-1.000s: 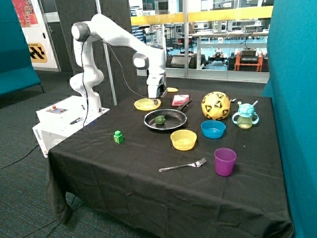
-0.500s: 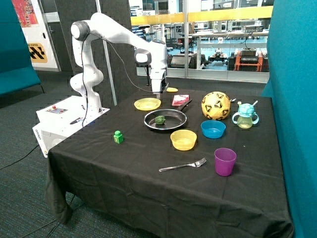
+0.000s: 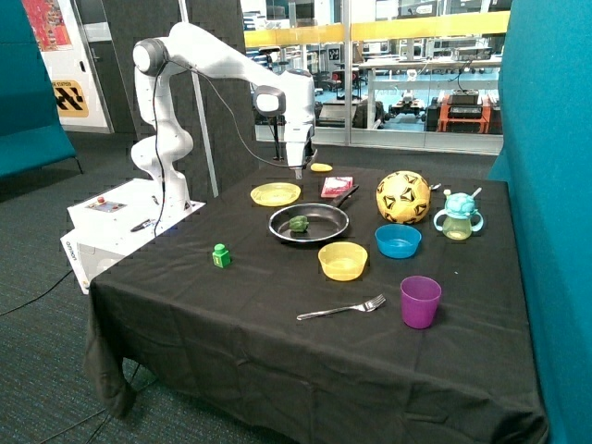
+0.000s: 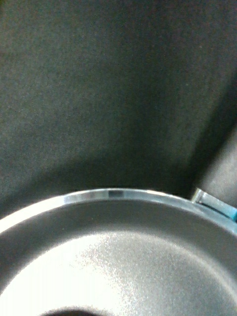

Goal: Cook the capsicum and place it on a plate

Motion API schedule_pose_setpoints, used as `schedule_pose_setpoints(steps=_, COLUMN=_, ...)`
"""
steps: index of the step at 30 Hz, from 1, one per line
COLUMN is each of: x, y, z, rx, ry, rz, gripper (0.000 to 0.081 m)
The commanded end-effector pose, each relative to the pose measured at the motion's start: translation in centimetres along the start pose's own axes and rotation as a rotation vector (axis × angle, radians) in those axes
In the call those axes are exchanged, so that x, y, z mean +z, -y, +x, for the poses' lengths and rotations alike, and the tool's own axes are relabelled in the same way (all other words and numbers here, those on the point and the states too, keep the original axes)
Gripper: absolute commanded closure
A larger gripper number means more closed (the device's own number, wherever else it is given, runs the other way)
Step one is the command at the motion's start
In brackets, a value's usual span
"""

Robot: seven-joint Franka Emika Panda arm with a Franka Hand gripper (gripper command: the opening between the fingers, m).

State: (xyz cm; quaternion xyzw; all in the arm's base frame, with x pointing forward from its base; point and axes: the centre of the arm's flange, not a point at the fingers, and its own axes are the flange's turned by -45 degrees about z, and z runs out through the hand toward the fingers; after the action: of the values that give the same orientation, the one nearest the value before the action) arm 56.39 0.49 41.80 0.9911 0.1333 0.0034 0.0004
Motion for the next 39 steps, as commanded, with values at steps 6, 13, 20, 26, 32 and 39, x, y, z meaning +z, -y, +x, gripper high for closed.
schedule_pose_setpoints(steps=6, x=-0.6, y=-2.9, z=0.2, rx=0.115, ry=0.0068, rz=0.0013, gripper=0.0111)
schedule_pose_setpoints(steps=13, x=-0.4, y=-5.1, z=-0.2, rx=0.165, ry=0.0068, rz=0.0011, gripper=0.0105)
schedule_pose_setpoints(steps=20, x=-0.2, y=-6.8, z=-0.8, rx=0.196, ry=0.0068, rz=0.001, gripper=0.0102)
schedule_pose_setpoints(steps=26, x=0.4, y=-8.3, z=-1.5, rx=0.222, ry=0.0069, rz=0.0009, gripper=0.0186)
schedule_pose_setpoints(steps=32, x=1.3, y=-9.7, z=-2.3, rx=0.234, ry=0.0069, rz=0.0009, gripper=0.0095)
schedule_pose_setpoints(steps=39, x=2.7, y=-10.8, z=-2.9, rx=0.271, ry=0.0069, rz=0.0007, gripper=0.0102)
